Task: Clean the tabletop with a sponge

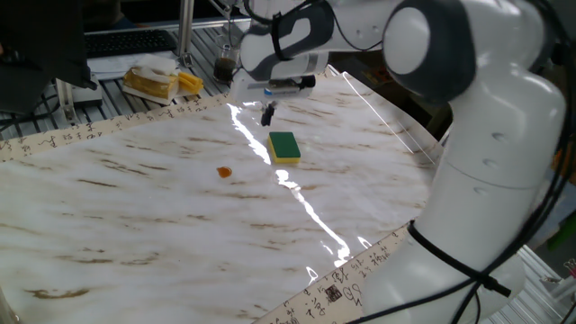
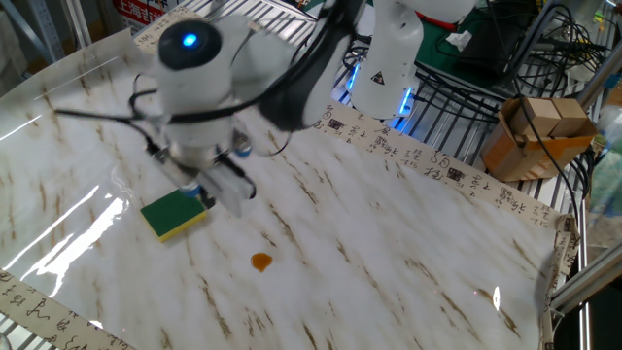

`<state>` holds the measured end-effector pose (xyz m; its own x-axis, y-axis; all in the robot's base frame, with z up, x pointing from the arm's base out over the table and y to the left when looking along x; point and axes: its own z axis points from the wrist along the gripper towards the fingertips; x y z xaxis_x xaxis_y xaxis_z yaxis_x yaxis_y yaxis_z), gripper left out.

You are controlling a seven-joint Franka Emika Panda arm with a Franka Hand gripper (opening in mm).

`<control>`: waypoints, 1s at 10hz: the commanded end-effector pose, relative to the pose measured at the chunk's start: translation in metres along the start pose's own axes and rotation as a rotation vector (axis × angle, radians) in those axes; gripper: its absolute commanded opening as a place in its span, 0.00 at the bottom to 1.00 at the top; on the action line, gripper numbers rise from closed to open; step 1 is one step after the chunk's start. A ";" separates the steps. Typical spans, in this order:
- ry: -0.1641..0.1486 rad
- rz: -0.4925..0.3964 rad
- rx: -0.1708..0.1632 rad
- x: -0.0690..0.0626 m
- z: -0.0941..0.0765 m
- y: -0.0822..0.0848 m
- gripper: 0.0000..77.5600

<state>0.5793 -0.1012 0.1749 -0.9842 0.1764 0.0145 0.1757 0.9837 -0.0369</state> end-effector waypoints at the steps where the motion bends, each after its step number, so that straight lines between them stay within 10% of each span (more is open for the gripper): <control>1: -0.024 -0.078 -0.003 -0.021 0.028 -0.022 0.00; 10: -0.029 -0.067 -0.005 -0.021 0.032 -0.023 0.00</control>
<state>0.5939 -0.1283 0.1420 -0.9941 0.1077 -0.0095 0.1079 0.9937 -0.0305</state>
